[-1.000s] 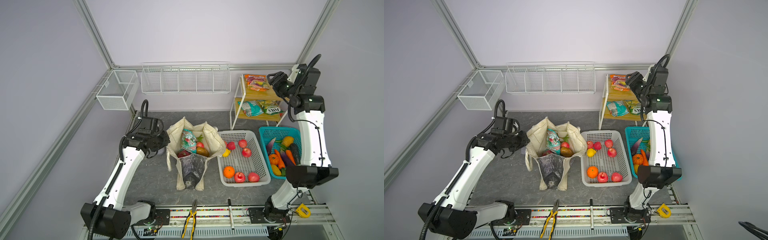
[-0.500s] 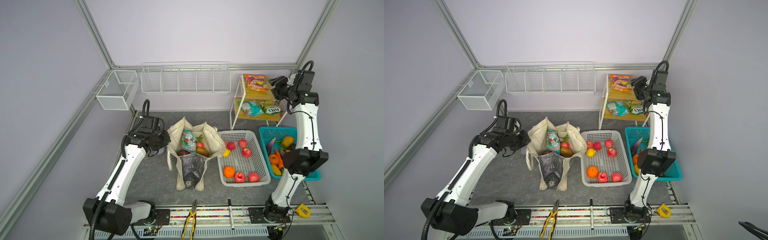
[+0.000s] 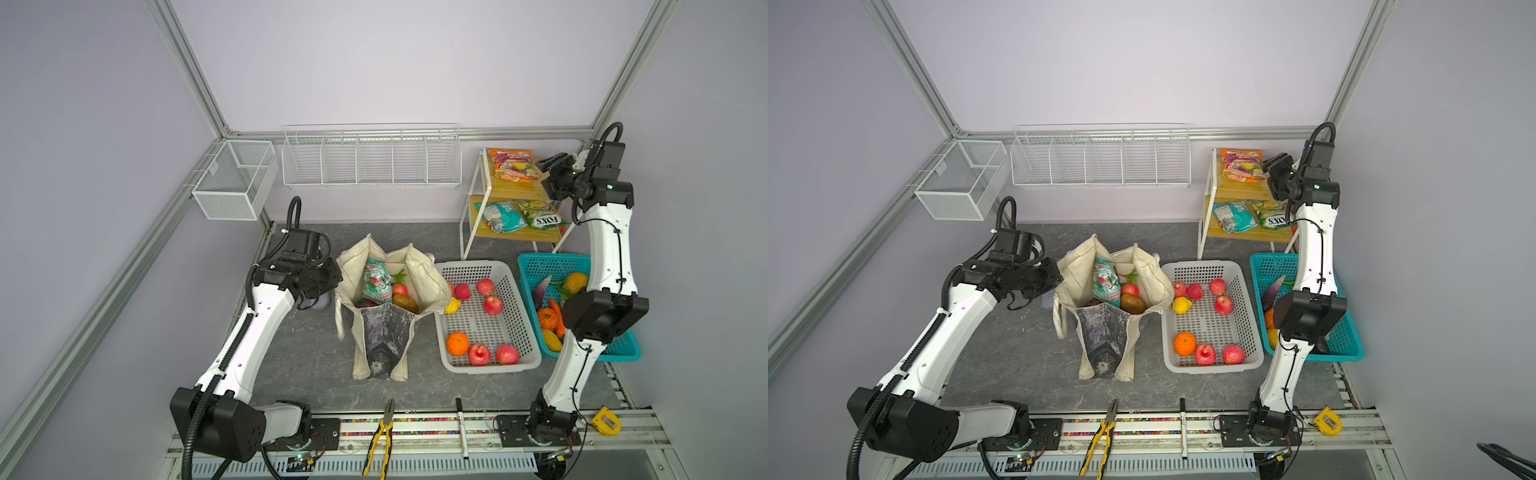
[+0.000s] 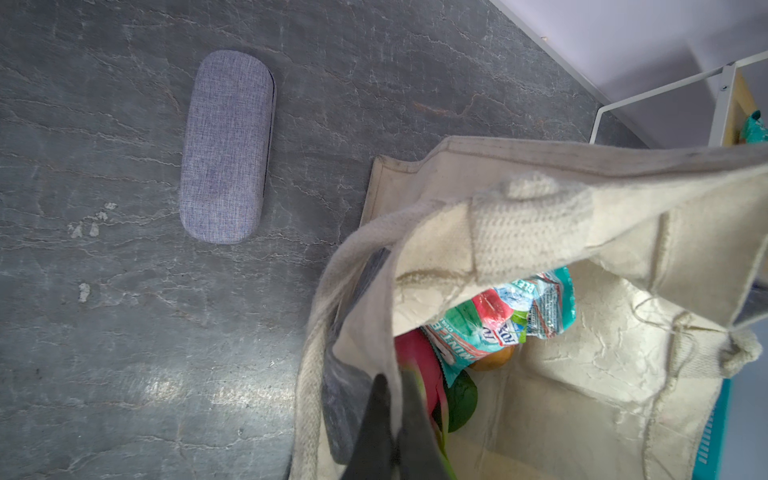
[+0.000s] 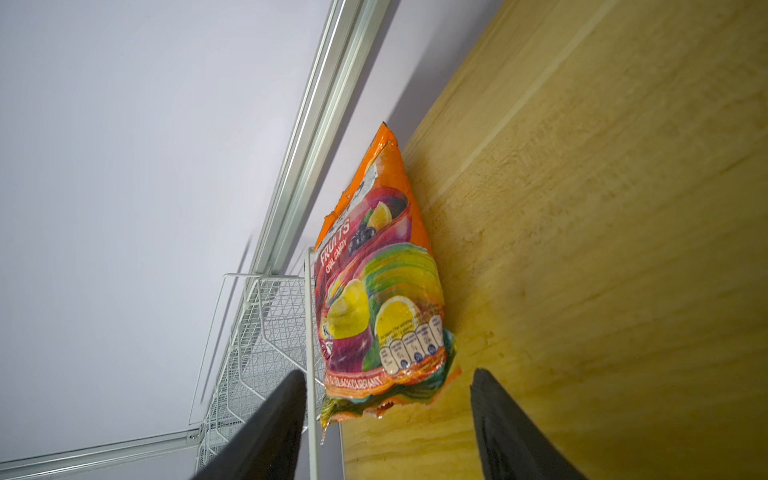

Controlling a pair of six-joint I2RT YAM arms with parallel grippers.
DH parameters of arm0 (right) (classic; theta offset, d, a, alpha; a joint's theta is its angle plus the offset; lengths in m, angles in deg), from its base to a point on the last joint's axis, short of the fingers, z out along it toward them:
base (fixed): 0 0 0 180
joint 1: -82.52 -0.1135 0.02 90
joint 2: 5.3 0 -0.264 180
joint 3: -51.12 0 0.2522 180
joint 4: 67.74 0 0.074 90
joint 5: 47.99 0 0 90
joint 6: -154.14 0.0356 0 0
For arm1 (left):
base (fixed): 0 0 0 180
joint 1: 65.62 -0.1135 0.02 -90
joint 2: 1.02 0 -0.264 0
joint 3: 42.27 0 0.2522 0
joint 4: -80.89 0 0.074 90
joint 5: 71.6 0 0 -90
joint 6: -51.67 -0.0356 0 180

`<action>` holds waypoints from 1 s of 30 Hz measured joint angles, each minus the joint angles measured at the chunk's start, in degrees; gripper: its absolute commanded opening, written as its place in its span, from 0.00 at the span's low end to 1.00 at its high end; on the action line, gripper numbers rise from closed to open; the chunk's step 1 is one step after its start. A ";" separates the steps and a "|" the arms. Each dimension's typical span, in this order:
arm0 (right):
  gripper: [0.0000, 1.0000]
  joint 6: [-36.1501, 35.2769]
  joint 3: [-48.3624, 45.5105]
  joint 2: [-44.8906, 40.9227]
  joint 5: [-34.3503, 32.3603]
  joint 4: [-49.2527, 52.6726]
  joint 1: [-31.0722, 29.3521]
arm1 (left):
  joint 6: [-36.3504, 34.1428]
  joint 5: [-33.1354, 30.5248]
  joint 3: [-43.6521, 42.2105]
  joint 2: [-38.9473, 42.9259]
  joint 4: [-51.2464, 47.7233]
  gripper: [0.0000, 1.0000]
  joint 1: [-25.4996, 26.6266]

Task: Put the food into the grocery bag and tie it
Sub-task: 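Move the right gripper back to the shelf over the orange fruit candy bag, then grasp the orange fruit candy bag on the shelf with the right gripper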

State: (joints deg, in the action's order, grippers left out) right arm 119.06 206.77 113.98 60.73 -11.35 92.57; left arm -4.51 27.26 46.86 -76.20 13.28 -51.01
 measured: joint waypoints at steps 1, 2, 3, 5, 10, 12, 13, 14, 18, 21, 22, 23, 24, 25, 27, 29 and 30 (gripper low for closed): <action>0.63 0.13 0.26 0.46 0.00 0.07 0.00 | 0.00 0.00 0.09 -0.17 0.00 0.00 0.02; 0.62 0.20 0.50 0.87 0.00 0.04 0.00 | 0.00 0.00 0.13 -0.26 0.00 0.00 0.00; 0.62 0.26 0.61 1.36 0.02 0.07 0.00 | 0.00 0.00 0.22 -0.37 -0.02 0.00 0.00; 0.60 0.44 0.63 2.05 0.02 0.13 0.00 | 0.00 0.00 0.50 -0.59 -0.04 0.00 0.00; 0.51 0.94 0.87 2.75 0.20 -0.50 -0.02 | -0.04 0.02 0.92 -0.90 -0.02 0.00 0.02; 0.46 1.18 0.96 3.04 0.17 -0.59 -0.04 | -0.04 0.02 0.92 -0.92 -0.02 0.00 0.00; 0.43 1.27 1.05 3.23 0.20 -0.61 -0.07 | -0.04 0.02 0.92 -0.92 -0.02 0.00 0.00; 0.40 1.42 1.07 3.41 0.17 -0.74 -0.07 | -0.04 0.02 0.92 -0.92 -0.04 0.00 0.02; 0.26 2.03 1.09 3.93 0.20 -1.16 -0.13 | -0.04 0.00 0.92 -0.92 -0.07 0.00 0.00; 0.16 2.36 1.09 4.04 0.15 -1.29 -0.13 | -0.04 0.02 0.92 -0.90 -0.07 0.00 0.00; 0.13 2.25 1.09 4.04 -0.02 -1.42 -0.13 | -0.04 0.02 0.92 -0.85 -0.09 0.00 -0.04; 0.10 2.40 1.09 4.04 -0.07 -1.62 -0.13 | -0.04 0.02 0.92 -0.83 -0.11 0.00 -0.04; 0.07 2.36 1.20 4.04 -0.28 -1.84 -0.13 | -0.04 0.04 0.92 -0.79 -0.17 0.00 -0.09; 0.07 2.27 1.57 4.04 -0.55 -1.81 -0.13 | -0.04 0.09 0.92 -0.70 -0.20 0.00 -0.11; 0.07 2.29 3.06 4.13 -0.90 -1.55 -0.13 | -0.04 0.20 0.92 -0.59 -0.22 0.00 -0.11; 0.07 2.27 5.29 4.15 -1.09 -1.55 -0.13 | -0.04 0.22 0.92 -0.50 -0.22 0.00 -0.11; 0.07 2.27 6.47 4.11 -1.09 -1.84 -0.13 | -0.04 0.22 0.92 -0.46 -0.22 0.00 -0.11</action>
State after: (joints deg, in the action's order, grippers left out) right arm 121.33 213.24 118.09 59.64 -13.18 92.43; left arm -4.55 27.48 47.78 -76.66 13.06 -51.12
